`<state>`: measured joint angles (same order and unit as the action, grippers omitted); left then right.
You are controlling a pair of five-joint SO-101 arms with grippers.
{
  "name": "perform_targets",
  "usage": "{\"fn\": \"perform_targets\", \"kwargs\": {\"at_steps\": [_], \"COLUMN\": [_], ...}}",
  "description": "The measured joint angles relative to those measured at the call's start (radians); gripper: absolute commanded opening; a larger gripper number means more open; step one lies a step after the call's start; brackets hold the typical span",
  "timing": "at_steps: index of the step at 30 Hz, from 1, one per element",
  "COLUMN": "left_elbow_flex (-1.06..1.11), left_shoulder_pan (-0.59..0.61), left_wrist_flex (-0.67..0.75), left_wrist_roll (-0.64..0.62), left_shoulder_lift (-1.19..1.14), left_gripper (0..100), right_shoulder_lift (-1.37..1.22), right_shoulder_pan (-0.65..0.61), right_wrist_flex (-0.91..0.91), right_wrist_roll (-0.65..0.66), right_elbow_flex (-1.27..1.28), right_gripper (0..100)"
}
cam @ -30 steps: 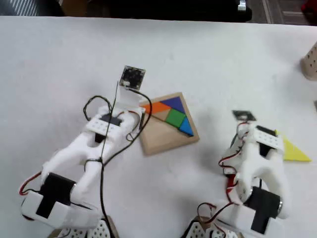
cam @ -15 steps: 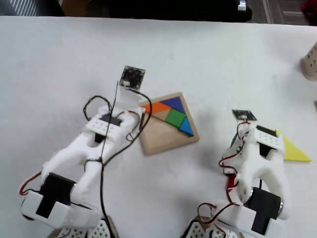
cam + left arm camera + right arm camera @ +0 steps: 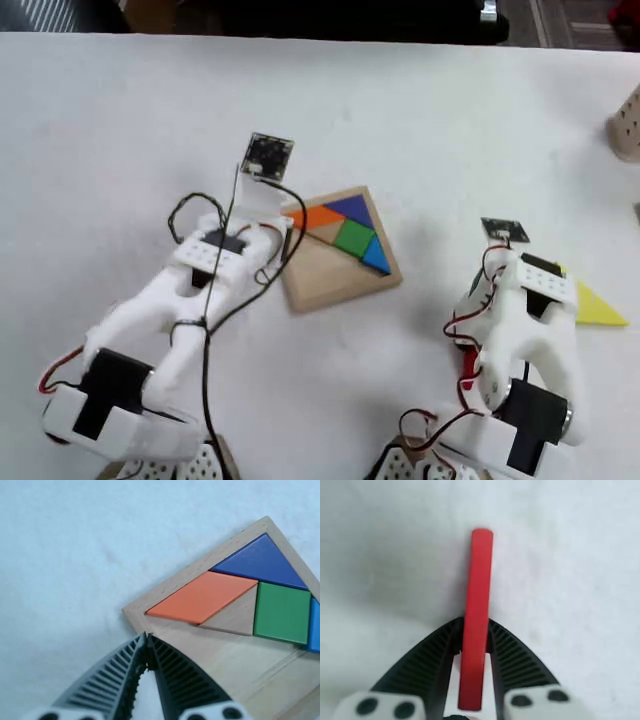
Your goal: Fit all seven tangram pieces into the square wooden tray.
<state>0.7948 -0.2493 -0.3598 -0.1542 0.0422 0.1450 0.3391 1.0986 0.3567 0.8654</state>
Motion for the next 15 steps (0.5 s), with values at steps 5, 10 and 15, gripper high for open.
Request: {"fn": "perform_targets", "kwargs": {"at_steps": [5,10,15], "left_elbow_flex": [0.0,-0.021,-0.021], "left_shoulder_pan": [0.031,0.117,0.193], "left_wrist_flex": [0.0,0.0,0.0], "left_wrist_roll": [0.0,0.0,0.0], "left_shoulder_lift": [0.0,0.012,0.032], "left_gripper": [3,2,2], "right_shoulder_lift": [0.003,0.06,0.08], "right_shoulder_pan": [-0.005,-0.035,-0.181], "right_wrist_flex": [0.069,0.242,0.299], "right_wrist_roll": [-0.002,-0.005,-0.104], "right_elbow_flex": [-0.054,-0.201,-0.322], "right_gripper": [1.7,1.7,1.7]}}
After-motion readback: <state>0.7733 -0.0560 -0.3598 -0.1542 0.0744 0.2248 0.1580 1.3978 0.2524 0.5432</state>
